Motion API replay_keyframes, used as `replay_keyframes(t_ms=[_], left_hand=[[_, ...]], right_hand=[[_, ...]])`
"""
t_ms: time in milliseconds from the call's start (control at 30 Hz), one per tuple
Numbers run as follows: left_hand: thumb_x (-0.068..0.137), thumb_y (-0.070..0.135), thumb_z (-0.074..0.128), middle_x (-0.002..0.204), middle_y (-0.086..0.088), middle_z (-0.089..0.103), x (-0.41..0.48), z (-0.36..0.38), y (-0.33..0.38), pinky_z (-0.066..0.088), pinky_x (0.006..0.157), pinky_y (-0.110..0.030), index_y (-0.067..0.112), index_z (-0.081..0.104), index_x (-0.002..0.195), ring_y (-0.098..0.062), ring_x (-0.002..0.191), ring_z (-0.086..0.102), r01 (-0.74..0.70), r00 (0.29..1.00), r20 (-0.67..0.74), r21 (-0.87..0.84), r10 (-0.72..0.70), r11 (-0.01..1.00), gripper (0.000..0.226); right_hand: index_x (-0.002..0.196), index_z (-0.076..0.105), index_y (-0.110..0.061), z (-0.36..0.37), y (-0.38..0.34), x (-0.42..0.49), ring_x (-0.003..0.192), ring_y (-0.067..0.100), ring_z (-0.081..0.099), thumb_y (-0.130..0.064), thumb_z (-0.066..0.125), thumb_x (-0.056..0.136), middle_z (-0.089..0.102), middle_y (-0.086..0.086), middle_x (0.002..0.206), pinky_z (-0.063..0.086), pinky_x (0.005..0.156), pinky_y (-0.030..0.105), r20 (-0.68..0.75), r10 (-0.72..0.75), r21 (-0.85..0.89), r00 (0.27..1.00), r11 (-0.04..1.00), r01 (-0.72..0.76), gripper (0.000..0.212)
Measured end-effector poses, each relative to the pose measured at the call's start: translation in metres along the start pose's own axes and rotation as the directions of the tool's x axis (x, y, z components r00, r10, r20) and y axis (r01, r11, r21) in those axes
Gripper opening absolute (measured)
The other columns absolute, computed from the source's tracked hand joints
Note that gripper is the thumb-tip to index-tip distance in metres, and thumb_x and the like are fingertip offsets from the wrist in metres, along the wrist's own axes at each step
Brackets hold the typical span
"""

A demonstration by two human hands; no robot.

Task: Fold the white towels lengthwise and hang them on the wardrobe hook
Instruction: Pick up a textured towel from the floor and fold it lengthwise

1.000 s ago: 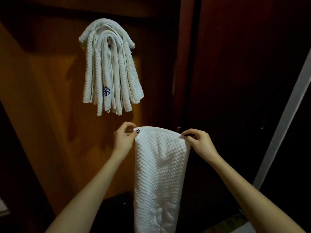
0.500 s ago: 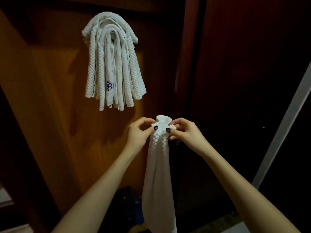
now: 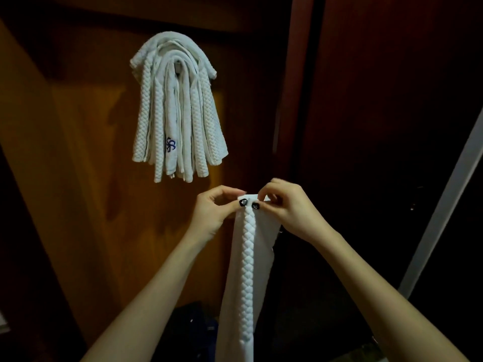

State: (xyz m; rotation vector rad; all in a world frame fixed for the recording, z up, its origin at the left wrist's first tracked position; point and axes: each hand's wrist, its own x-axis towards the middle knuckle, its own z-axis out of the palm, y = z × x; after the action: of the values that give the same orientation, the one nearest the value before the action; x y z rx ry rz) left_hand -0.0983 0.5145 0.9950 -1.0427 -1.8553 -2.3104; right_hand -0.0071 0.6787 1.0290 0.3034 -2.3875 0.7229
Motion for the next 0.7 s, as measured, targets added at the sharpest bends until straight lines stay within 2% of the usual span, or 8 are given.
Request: replay_keyframes(t_ms=[100, 167, 300, 433, 500, 567, 700], left_hand=[[0.067, 0.02, 0.078, 0.085, -0.003, 0.074, -0.001, -0.002, 0.008, 0.054, 0.067, -0.021, 0.021, 0.076, 0.081, -0.014, 0.08, 0.07, 0.012, 1.0, 0.015, -0.094, -0.01, 0.996, 0.014], [0.068, 0.02, 0.076, 0.086, -0.005, 0.074, 0.0, -0.005, 0.01, 0.054, 0.067, -0.02, 0.022, 0.077, 0.082, -0.015, 0.081, 0.07, 0.019, 1.0, 0.012, -0.138, -0.017, 0.99, 0.014], [0.068, 0.023, 0.077, 0.087, -0.006, 0.075, 0.0, -0.008, 0.01, 0.053, 0.069, -0.02, 0.022, 0.077, 0.082, -0.016, 0.083, 0.071, -0.011, 1.0, -0.01, -0.111, 0.01, 0.994, 0.015], [0.075, 0.021, 0.071, 0.094, -0.008, 0.074, 0.0, -0.018, 0.012, 0.054, 0.072, -0.02, 0.02, 0.077, 0.092, -0.017, 0.089, 0.07, 0.006, 0.999, 0.048, -0.161, 0.001, 0.987, 0.018], [0.076, 0.02, 0.071, 0.101, -0.005, 0.074, 0.001, -0.023, 0.013, 0.053, 0.076, -0.02, 0.02, 0.074, 0.101, -0.017, 0.096, 0.069, 0.009, 0.995, 0.103, -0.119, 0.003, 0.993, 0.026], [0.075, 0.014, 0.074, 0.102, 0.001, 0.074, 0.003, -0.024, 0.013, 0.052, 0.078, -0.018, 0.022, 0.071, 0.106, -0.013, 0.099, 0.068, -0.019, 0.993, 0.115, -0.049, 0.024, 0.999, 0.032], [0.076, -0.006, 0.071, 0.088, 0.002, 0.072, 0.013, -0.025, 0.007, 0.052, 0.073, -0.018, 0.019, 0.069, 0.103, -0.009, 0.086, 0.069, -0.01, 0.999, 0.035, -0.021, 0.011, 1.0, 0.037]], right_hand=[[0.085, 0.064, -0.016, 0.0, -0.005, 0.009, 0.099, 0.004, 0.05, -0.021, 0.069, 0.088, 0.05, -0.01, 0.101, 0.042, 0.084, 0.014, 0.025, -0.031, 0.022, 0.999, 0.999, 0.03, 0.007], [0.086, 0.063, -0.011, 0.003, -0.007, 0.013, 0.106, 0.004, 0.053, -0.018, 0.067, 0.089, 0.054, -0.007, 0.112, 0.045, 0.089, 0.015, 0.049, -0.043, 0.074, 0.998, 0.996, 0.039, 0.009], [0.098, 0.066, -0.006, 0.011, -0.01, 0.018, 0.092, 0.006, 0.062, -0.016, 0.067, 0.091, 0.066, 0.0, 0.099, 0.049, 0.079, 0.016, 0.04, -0.108, 0.123, 0.993, 0.987, 0.103, 0.013], [0.091, 0.066, -0.011, 0.017, -0.009, 0.024, 0.085, 0.005, 0.062, -0.017, 0.066, 0.09, 0.065, -0.004, 0.09, 0.05, 0.074, 0.017, -0.028, -0.101, 0.079, 0.994, 0.992, 0.103, 0.006], [0.089, 0.065, -0.013, 0.019, -0.008, 0.029, 0.083, 0.004, 0.061, -0.016, 0.067, 0.089, 0.065, -0.005, 0.087, 0.049, 0.071, 0.017, -0.056, -0.076, 0.044, 0.995, 0.996, 0.079, 0.004], [0.086, 0.066, -0.012, 0.021, -0.006, 0.035, 0.08, 0.004, 0.061, -0.017, 0.069, 0.087, 0.064, -0.005, 0.085, 0.048, 0.068, 0.018, -0.075, -0.055, 0.034, 0.996, 0.998, 0.058, 0.006], [0.08, 0.068, -0.013, 0.022, -0.003, 0.048, 0.078, 0.004, 0.06, -0.023, 0.073, 0.085, 0.064, -0.005, 0.081, 0.044, 0.068, 0.013, -0.01, -0.049, 0.062, 0.999, 0.997, 0.05, 0.012]])
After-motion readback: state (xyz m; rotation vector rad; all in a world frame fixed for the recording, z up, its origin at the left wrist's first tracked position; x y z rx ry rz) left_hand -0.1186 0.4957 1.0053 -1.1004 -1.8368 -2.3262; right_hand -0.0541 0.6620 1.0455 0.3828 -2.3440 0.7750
